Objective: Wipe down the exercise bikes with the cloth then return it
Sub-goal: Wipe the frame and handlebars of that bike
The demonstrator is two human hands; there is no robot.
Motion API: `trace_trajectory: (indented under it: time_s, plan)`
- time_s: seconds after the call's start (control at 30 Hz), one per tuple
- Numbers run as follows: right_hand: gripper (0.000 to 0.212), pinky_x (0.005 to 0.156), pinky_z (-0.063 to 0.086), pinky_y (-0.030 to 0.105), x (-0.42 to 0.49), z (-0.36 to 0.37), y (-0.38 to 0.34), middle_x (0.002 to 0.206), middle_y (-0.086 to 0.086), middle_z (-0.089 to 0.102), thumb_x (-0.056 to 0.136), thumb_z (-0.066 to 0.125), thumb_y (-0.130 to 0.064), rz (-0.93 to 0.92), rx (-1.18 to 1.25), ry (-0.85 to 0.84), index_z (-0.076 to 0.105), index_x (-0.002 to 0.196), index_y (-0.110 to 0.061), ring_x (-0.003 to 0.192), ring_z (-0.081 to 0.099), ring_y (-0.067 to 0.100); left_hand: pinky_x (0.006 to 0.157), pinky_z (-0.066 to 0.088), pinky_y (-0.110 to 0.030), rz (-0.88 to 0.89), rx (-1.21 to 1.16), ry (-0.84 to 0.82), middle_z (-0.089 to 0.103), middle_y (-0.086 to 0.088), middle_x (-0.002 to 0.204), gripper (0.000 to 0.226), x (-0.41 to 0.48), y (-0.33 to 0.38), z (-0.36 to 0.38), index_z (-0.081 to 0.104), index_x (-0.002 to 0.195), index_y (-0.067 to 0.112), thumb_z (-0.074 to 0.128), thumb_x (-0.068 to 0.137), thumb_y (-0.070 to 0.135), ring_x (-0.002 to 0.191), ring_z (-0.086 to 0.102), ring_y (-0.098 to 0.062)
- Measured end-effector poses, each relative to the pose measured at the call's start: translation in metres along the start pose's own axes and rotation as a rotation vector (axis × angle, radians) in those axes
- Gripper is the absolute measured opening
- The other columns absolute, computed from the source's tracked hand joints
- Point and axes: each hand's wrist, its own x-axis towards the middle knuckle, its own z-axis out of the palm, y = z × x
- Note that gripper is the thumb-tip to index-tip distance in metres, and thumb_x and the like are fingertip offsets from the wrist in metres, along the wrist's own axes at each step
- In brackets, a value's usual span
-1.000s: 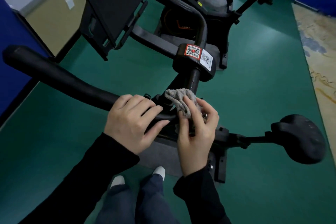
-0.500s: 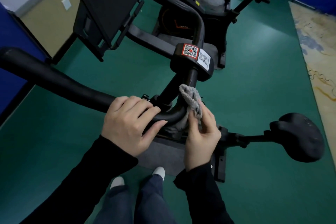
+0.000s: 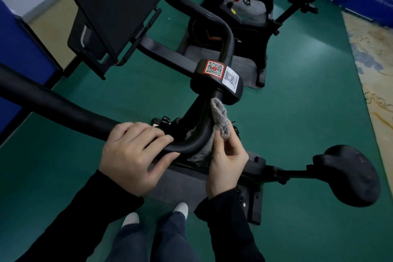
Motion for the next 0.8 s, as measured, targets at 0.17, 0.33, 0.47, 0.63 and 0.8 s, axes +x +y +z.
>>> trace_trajectory:
  time_s: [0.17,0.33,0.47,0.63,0.8]
  plan:
    - [0.031,0.105,0.042,0.052,0.044,0.005,-0.003,0.121,0.016,0.064,0.089,0.06,0.003,-0.024,-0.101,-0.07,0.065,0.117,-0.009,0.118,0.058,0.033,0.074,0.04,-0.038,-0.019,0.008,-0.005,0.069,0.001,0.083,0.029,0.002,0.002,0.0,0.074,0.084,0.013,0.057,0.088,0.037,0.077,0.064,-0.025]
    - [0.028,0.092,0.046,0.018,0.027,-0.001,-0.01,0.111,0.018,0.065,0.085,0.063,0.004,-0.213,-0.276,-0.106,0.067,0.112,-0.001,0.104,0.062,0.013,0.077,0.039,-0.037,-0.055,0.022,-0.033,0.068,0.002,0.084,0.03,0.001,0.004,-0.001,0.074,0.085,0.015,0.055,0.086,0.039,0.079,0.064,-0.025]
    - [0.029,0.089,0.044,0.013,0.042,-0.003,-0.023,0.106,0.015,0.063,0.083,0.065,0.008,-0.323,-0.43,-0.182,0.069,0.108,-0.003,0.1,0.061,0.013,0.077,0.038,-0.036,-0.068,0.021,-0.029,0.068,0.003,0.083,0.028,0.006,0.006,-0.001,0.073,0.083,0.016,0.056,0.085,0.039,0.078,0.063,-0.023]
    - [0.028,0.089,0.036,0.005,0.065,-0.003,-0.041,0.102,0.005,0.057,0.08,0.068,0.0,-0.421,-0.641,-0.353,0.071,0.106,-0.01,0.098,0.053,0.004,0.077,0.039,-0.036,-0.082,0.012,-0.035,0.069,0.003,0.084,0.03,0.005,0.006,-0.001,0.074,0.083,0.016,0.056,0.085,0.04,0.078,0.064,-0.024]
    - [0.024,0.091,0.036,0.006,0.089,-0.005,-0.059,0.109,0.003,0.052,0.079,0.075,-0.01,-0.628,-0.773,-0.56,0.07,0.103,-0.008,0.1,0.048,0.001,0.077,0.039,-0.037,-0.084,-0.011,-0.014,0.069,0.003,0.082,0.032,0.006,0.007,0.0,0.074,0.082,0.014,0.056,0.086,0.04,0.077,0.065,-0.023]
